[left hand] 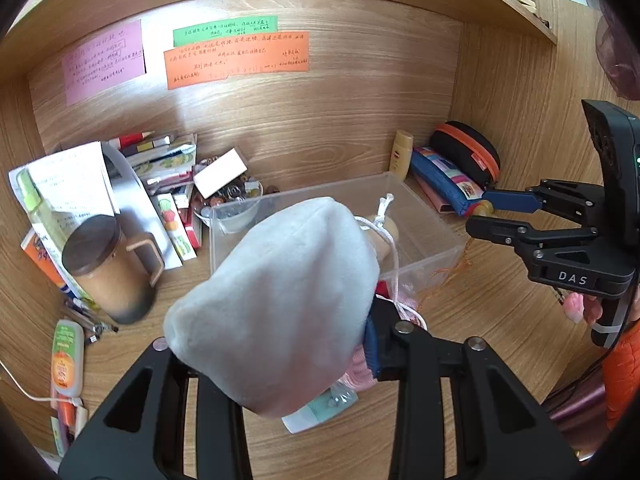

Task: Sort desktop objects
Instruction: 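Carry the white pouch with the left tool while the right tool carries the gourd beads over the box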

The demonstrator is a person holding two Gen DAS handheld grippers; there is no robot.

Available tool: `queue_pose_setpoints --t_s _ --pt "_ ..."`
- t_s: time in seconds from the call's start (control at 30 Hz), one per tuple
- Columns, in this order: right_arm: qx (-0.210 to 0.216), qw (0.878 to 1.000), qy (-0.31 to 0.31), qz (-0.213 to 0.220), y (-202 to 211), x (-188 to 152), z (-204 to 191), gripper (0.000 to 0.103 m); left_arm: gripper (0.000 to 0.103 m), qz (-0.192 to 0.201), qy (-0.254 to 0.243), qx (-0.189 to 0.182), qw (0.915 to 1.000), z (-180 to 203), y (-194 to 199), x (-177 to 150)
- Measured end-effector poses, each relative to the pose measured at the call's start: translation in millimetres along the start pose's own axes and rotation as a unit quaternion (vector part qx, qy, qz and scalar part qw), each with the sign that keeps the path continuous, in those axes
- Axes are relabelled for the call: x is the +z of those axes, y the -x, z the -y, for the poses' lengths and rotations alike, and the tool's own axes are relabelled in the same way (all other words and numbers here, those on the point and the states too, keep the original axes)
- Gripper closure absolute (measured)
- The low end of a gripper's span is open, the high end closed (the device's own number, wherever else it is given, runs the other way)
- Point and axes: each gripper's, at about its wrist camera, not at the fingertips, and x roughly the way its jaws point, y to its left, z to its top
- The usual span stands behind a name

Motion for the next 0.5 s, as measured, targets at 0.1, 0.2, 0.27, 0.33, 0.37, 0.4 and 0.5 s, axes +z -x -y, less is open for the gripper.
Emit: queue_pose_setpoints --t_s 0.1,0.2,0.27,0.33,0.37,0.4,0.5 --pt "-0.003 1.0 0.003 0.004 -2.3 8.9 1.1 0.063 0.068 0.002 -0.004 0.005 1.0 -5.1 -3.0 11.5" --pt "-0.006 1.0 0.002 0.007 -6.7 16.9 4.4 0.063 0.068 0.003 -0.005 0.015 0.9999 -11.2 -8.0 20.7" --pt "-0.007 1.0 0.0 0.007 -10.6 22.0 6.7 0.063 0.068 0.002 -0.004 0.016 0.9999 -15.7 -11.9 27.2" --pt "-0.007 1.0 0.0 0.01 -14.0 28.8 9.2 0.063 0.068 0.003 -0.001 0.017 0.9998 -19.7 -15.8 33.1" --pt "-0.006 1.0 0.0 0.012 -14.9 31.3 9.7 0.063 0.068 0.003 0.0 0.016 0.9999 -21.9 -17.5 35.6" --pt "-0.008 1.0 0.001 0.014 -16.9 34.9 10.1 0.063 0.068 0.002 0.001 0.017 0.9999 -23.9 -19.8 38.5" --pt "-0.011 1.0 0.007 0.014 -25.3 44.3 10.1 0.063 0.068 0.001 0.003 0.021 0.9998 -29.3 -29.5 47.3"
